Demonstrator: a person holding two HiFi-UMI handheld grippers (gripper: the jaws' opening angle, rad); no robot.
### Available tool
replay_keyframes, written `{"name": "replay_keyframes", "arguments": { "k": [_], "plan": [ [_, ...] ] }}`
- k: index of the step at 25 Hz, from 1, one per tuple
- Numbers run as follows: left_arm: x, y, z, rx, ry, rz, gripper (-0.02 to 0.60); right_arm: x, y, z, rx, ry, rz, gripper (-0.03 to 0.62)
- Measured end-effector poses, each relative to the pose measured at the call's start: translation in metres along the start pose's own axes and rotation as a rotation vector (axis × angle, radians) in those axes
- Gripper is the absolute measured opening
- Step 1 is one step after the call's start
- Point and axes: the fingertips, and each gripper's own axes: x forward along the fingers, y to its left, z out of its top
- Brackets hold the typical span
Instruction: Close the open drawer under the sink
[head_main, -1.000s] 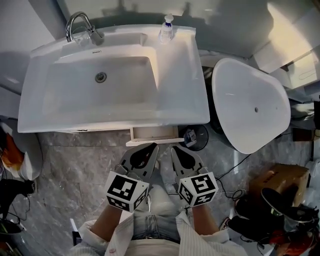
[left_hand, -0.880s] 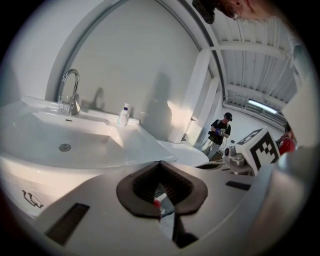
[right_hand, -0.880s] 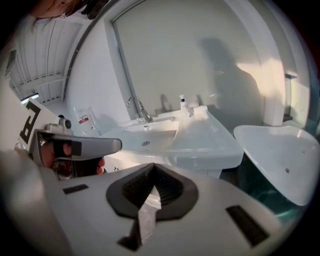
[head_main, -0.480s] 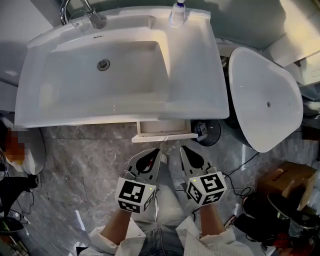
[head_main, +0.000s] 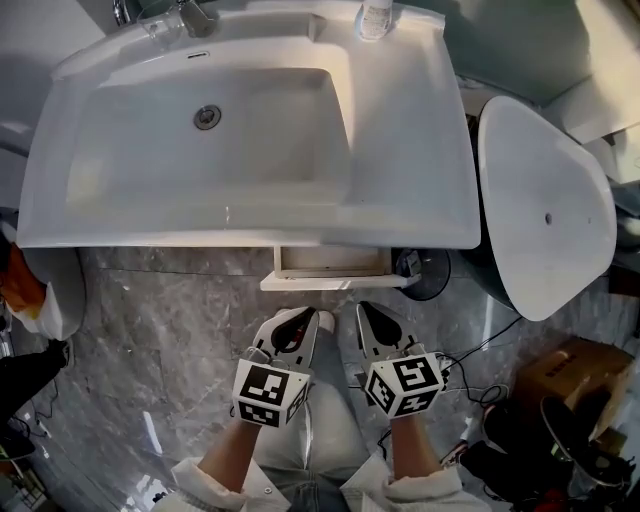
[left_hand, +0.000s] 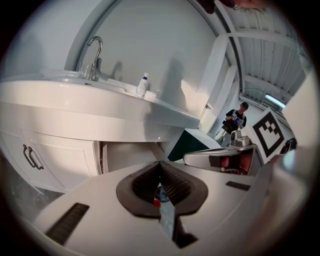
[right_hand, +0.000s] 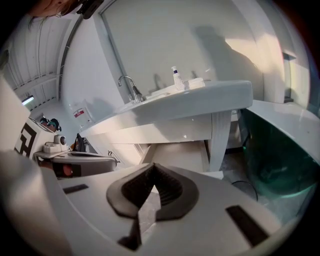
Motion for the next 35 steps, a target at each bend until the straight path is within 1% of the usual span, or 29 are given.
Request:
{"name": "replay_keyframes", "arguments": {
  "k": [4, 10, 15, 20, 27, 32, 35],
  "plan": [
    [0.013, 0.007, -0.014, 0.007, 0.019, 0.008, 0.016, 0.013, -0.009, -0.015, 0.019, 0.018, -0.004, 0.009],
    [0.029, 0.018, -0.035, -0.003, 0.034, 0.026, 0.016, 0.032, -0.018, -0.037, 0.007, 0.041, -0.01, 0.009],
    [0.038, 0.028, -0.05, -0.008, 0.039, 0.055, 0.015, 0.047, -0.021, -0.052, -0.016, 0.044, 0.006, 0.009],
    [0.046, 0.035, -0.056, -0.002, 0.026, 0.075, 0.017, 0.059, -0.02, -0.061, -0.045, 0.038, 0.031, 0.009],
    [0.055, 0.042, -0.06, 0.056, 0.006, 0.094, 0.017, 0.073, -0.026, -0.068, -0.076, 0.011, 0.027, 0.009],
    [0.059, 0.046, -0.058, 0.088, -0.025, 0.109, 0.015, 0.081, -0.022, -0.069, -0.148, -0.007, 0.04, 0.009],
    [0.06, 0.045, -0.057, 0.104, -0.038, 0.109, 0.015, 0.083, -0.022, -0.069, -0.172, -0.014, 0.036, 0.009]
  ]
}}
